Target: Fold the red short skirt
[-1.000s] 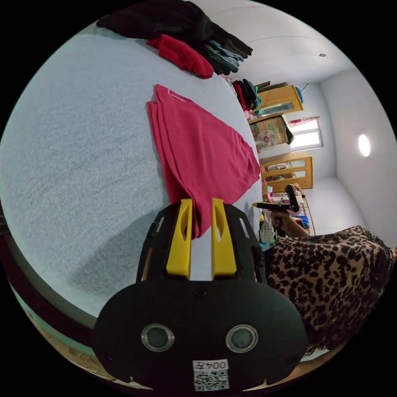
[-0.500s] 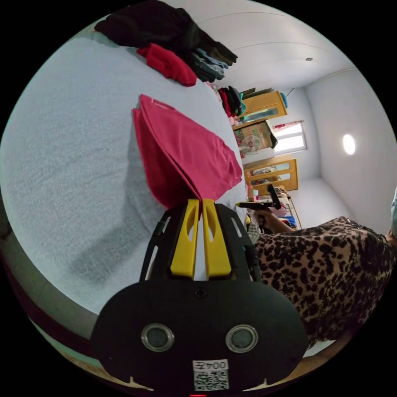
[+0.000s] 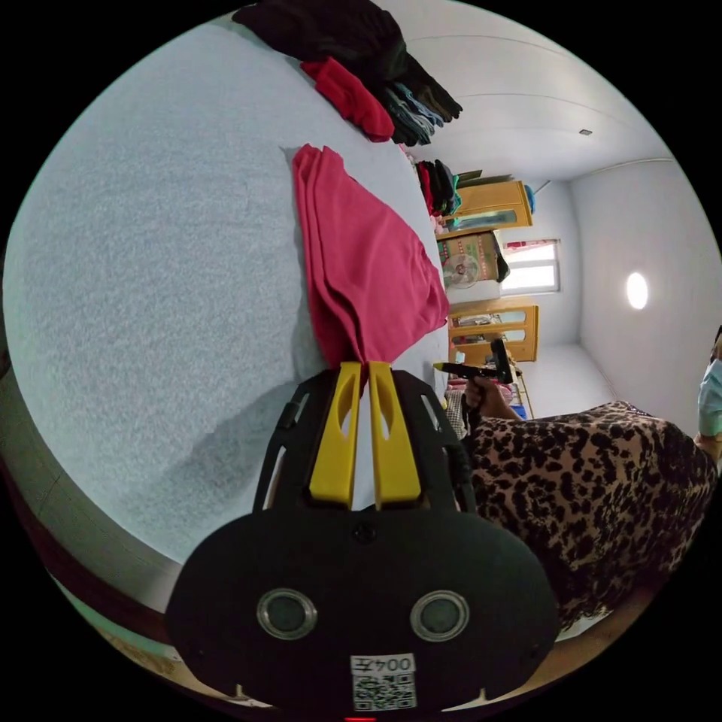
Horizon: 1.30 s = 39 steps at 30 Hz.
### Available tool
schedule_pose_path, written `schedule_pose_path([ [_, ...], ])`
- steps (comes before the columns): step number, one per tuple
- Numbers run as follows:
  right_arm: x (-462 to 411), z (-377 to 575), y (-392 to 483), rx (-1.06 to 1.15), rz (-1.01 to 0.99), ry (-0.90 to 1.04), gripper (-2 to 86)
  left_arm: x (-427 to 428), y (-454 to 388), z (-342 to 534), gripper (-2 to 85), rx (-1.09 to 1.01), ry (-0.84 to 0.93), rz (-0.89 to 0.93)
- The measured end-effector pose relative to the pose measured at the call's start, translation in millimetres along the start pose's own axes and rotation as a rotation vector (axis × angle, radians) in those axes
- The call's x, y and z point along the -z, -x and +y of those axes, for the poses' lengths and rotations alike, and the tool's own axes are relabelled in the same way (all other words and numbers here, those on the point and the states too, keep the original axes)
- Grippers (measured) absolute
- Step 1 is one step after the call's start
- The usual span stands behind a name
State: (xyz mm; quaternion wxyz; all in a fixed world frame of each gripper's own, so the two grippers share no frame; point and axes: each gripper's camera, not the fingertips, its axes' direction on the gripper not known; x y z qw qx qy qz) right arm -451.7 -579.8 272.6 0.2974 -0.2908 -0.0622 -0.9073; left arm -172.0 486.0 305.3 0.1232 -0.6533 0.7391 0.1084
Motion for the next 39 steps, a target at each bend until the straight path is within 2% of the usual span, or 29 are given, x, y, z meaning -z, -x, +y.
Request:
schedule_pose_path([
  [2, 20, 7, -15, 0.041, -0.097, -0.069, 1.4, 4, -1, -6, 3.6, -0.002, 0.003, 0.014],
  [6, 67, 11, -65, -0.016, -0.236, -0.27, 3.1, 7, 1, -12, 5.0, 0.025, 0.004, 0.034],
  [8, 88, 3, -99, -0.02, -0.31, -0.346, 7.3, 9, 2, -15, 6.1, 0.042, -0.007, 0.048],
  [10, 97, -10, -116, -0.004, -0.29, -0.355, 11.5, 12, 1, -16, 6.6, 0.058, -0.019, 0.06],
  [13, 106, -36, -132, 0.068, -0.294, -0.337, 13.7, 16, 0, -17, 7.4, 0.075, -0.033, 0.059],
  [20, 101, -88, -145, 0.212, -0.322, -0.238, 12.9, 17, -2, -18, 8.4, 0.113, -0.05, 0.085],
  [25, 93, -100, -125, 0.348, -0.278, -0.15, 5.5, 15, -7, -24, 5.5, 0.12, -0.062, 0.055],
  [29, 103, -94, -108, 0.453, -0.207, -0.075, 3.4, 18, -18, -37, 2.8, 0.099, -0.029, 0.036],
  [33, 117, -72, -111, 0.484, -0.219, -0.077, 3.0, 32, -17, -41, 2.3, 0.095, -0.025, 0.034],
  [39, 70, -58, -115, 0.424, -0.133, 0.003, 3.2, 24, -7, -42, 2.0, 0.118, 0.079, 0.004],
])
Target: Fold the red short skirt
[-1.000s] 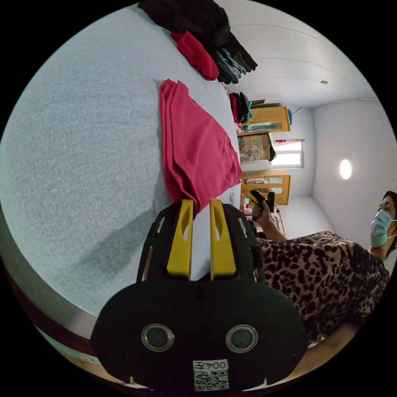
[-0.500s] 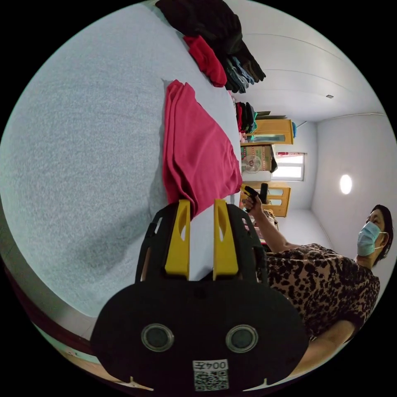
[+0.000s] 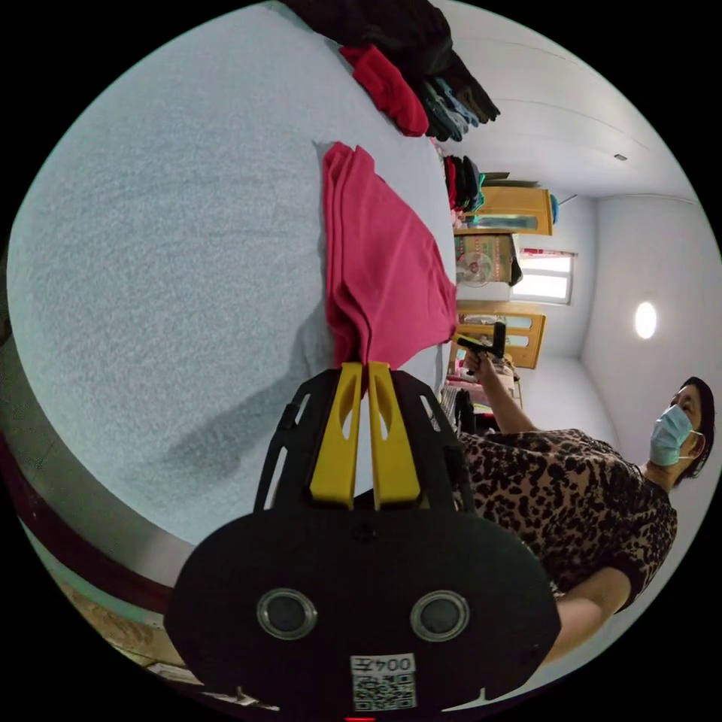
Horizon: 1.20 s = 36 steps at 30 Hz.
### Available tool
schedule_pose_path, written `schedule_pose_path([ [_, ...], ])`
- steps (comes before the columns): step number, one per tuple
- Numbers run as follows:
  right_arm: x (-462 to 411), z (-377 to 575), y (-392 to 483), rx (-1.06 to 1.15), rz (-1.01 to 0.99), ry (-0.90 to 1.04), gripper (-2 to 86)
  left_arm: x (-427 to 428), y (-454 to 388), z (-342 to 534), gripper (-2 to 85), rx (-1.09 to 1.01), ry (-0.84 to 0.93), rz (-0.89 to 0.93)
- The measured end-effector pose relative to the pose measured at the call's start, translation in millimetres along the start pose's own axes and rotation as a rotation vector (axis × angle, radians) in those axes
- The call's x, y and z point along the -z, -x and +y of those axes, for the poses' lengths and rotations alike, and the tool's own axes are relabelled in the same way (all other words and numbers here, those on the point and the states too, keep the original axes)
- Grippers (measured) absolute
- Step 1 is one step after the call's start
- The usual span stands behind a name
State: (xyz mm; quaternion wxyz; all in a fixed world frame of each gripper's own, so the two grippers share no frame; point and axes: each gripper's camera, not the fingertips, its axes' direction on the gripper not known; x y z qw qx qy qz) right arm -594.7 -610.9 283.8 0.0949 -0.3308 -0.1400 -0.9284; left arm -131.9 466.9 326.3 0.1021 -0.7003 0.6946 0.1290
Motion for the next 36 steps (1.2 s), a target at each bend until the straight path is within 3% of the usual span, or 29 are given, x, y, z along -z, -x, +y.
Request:
schedule_pose_path([
  [4, -20, 4, -4, -0.076, -0.039, -0.037, 5.3, -13, -5, -2, 2.1, -0.002, 0.046, -0.039],
  [9, -3, 17, 9, -0.19, 0.065, -0.168, 8.2, -11, -11, 7, 2.3, 0.001, -0.068, -0.005],
  [13, -5, -1, 63, -0.119, 0.113, -0.294, 8.0, -2, -17, 25, 2.8, 0.032, -0.166, -0.041],
  [20, -81, -58, 119, -0.084, 0.136, -0.202, 7.1, -16, -73, 29, 1.6, -0.068, -0.218, -0.26],
  [29, -187, -36, 238, 0.004, 0.077, -0.048, 6.0, -65, -127, -46, 1.5, -0.191, -0.156, -0.507],
  [36, -262, -19, 273, -0.046, 0.103, 0.039, 5.6, -95, -152, -65, 2.4, -0.212, -0.188, -0.635],
])
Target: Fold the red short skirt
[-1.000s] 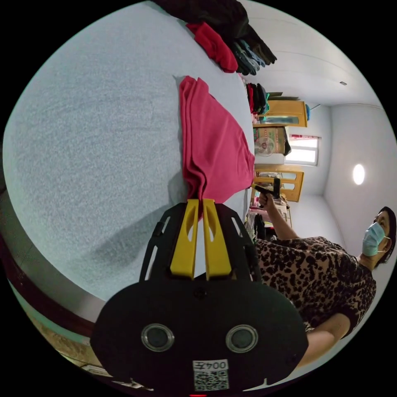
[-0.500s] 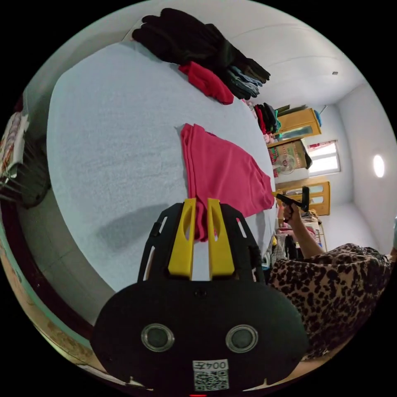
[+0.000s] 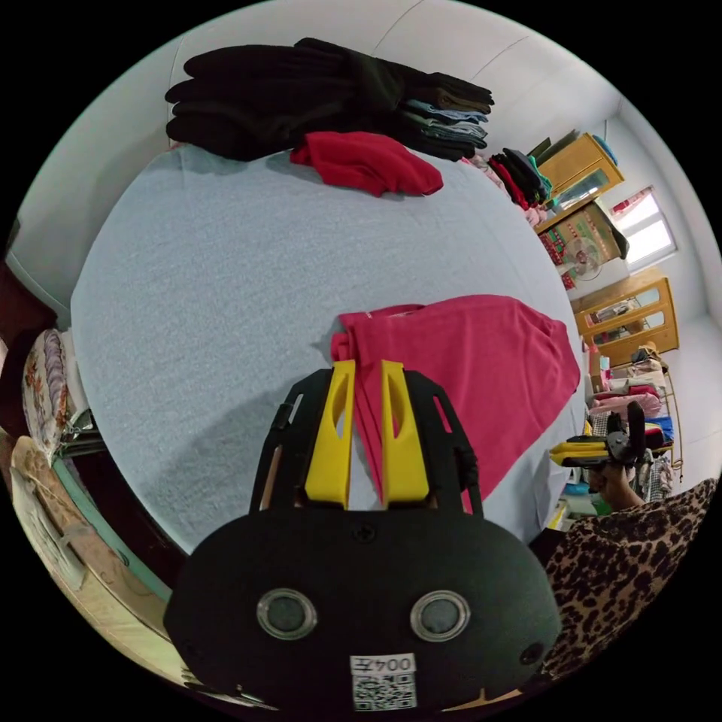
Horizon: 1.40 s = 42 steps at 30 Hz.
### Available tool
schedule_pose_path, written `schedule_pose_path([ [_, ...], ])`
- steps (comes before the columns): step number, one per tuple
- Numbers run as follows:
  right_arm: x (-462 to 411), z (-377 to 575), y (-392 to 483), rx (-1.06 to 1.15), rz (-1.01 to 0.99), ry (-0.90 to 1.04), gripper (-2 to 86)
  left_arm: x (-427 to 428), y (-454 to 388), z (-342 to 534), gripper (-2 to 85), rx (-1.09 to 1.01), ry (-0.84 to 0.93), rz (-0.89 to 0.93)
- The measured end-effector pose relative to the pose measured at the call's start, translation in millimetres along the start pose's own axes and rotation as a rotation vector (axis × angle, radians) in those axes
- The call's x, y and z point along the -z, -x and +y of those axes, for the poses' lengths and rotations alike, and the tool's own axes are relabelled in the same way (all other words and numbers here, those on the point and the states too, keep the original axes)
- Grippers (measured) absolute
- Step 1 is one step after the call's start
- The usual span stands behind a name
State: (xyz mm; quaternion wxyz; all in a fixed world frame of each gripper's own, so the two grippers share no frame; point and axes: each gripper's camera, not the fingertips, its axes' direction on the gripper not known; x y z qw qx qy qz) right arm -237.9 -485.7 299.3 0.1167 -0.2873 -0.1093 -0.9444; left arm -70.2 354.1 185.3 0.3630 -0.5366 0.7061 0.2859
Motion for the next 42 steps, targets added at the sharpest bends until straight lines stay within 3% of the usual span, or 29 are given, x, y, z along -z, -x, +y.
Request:
schedule_pose_path([
  [9, -55, -8, 37, 0.004, 0.073, 0.054, 4.9, -3, -30, 1, 5.7, -0.035, -0.012, -0.071],
  [19, -106, -7, 74, -0.036, 0.193, 0.069, -0.1, -7, -42, 5, 1.1, -0.057, 0.007, -0.061],
  [28, -142, 10, 86, -0.232, 0.133, 0.017, 2.4, 12, -42, 38, 0.7, -0.086, 0.063, -0.013],
  [32, -166, 10, 126, -0.224, 0.024, 0.043, -0.1, 6, -52, 65, 0.4, -0.108, 0.158, -0.059],
  [38, -230, 11, 186, -0.214, 0.036, 0.199, -0.5, 5, -77, 72, 0.3, -0.146, 0.145, -0.119],
  [42, -240, 19, 195, -0.229, 0.055, 0.16, -0.6, 4, -83, 69, 0.3, -0.149, 0.163, -0.112],
])
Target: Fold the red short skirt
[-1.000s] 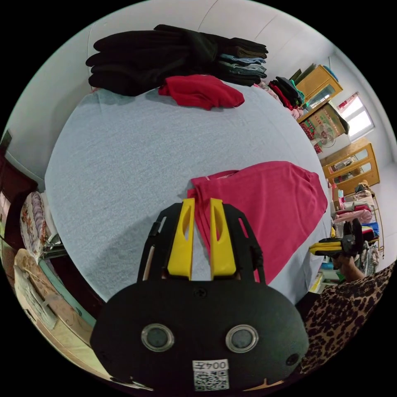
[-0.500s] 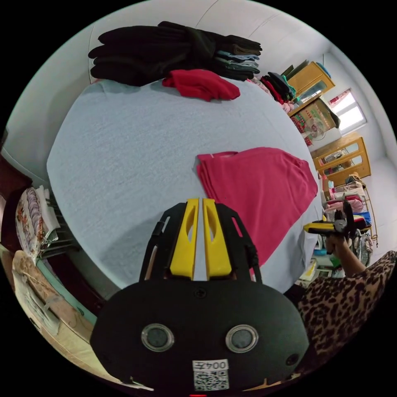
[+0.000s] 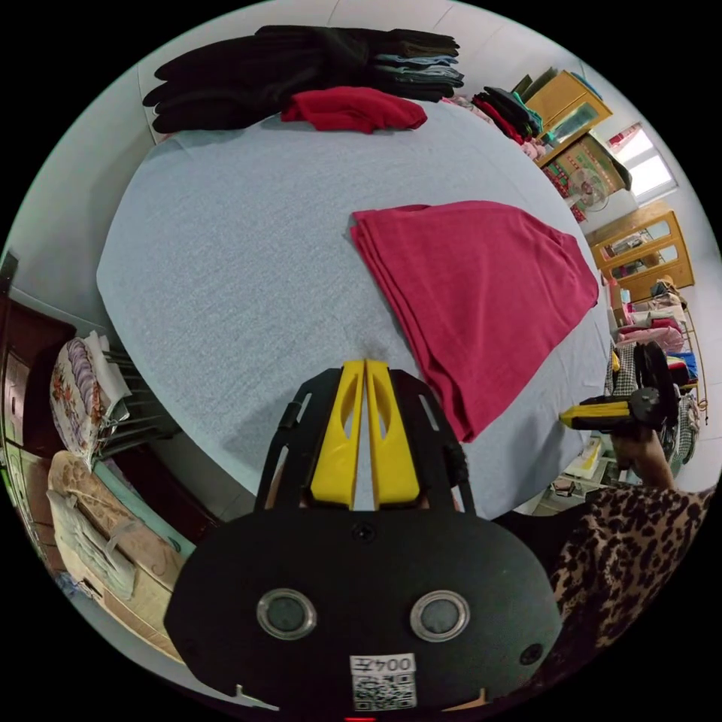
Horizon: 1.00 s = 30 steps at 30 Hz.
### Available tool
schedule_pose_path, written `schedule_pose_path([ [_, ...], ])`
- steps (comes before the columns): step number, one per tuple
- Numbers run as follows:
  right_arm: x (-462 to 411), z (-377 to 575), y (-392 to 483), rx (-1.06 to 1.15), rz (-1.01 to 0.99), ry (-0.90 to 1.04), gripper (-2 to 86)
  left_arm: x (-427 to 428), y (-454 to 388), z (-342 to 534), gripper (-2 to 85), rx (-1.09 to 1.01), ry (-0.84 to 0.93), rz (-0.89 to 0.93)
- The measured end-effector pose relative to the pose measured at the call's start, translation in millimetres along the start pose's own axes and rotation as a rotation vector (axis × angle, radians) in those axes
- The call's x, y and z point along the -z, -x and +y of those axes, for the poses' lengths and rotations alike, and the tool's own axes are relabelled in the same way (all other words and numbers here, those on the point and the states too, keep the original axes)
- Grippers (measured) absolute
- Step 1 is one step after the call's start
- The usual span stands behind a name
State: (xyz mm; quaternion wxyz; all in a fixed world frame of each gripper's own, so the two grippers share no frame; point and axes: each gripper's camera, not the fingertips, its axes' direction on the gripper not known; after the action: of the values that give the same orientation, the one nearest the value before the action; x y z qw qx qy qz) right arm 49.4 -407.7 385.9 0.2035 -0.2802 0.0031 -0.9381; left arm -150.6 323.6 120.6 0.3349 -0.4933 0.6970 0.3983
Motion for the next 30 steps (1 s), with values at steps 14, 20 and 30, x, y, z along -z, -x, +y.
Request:
schedule_pose_path([
  [14, -48, 29, 48, 0.06, 0.135, -0.047, -0.8, 4, -41, -26, 0.3, -0.135, 0.096, -0.115],
  [20, -66, 28, 63, 0.069, 0.167, 0.01, -0.9, 7, -59, -32, 0.4, -0.201, 0.116, -0.202],
  [30, -88, 44, 74, -0.148, 0.148, -0.049, -0.7, 19, -31, -55, 0.4, -0.358, 0.178, -0.028],
])
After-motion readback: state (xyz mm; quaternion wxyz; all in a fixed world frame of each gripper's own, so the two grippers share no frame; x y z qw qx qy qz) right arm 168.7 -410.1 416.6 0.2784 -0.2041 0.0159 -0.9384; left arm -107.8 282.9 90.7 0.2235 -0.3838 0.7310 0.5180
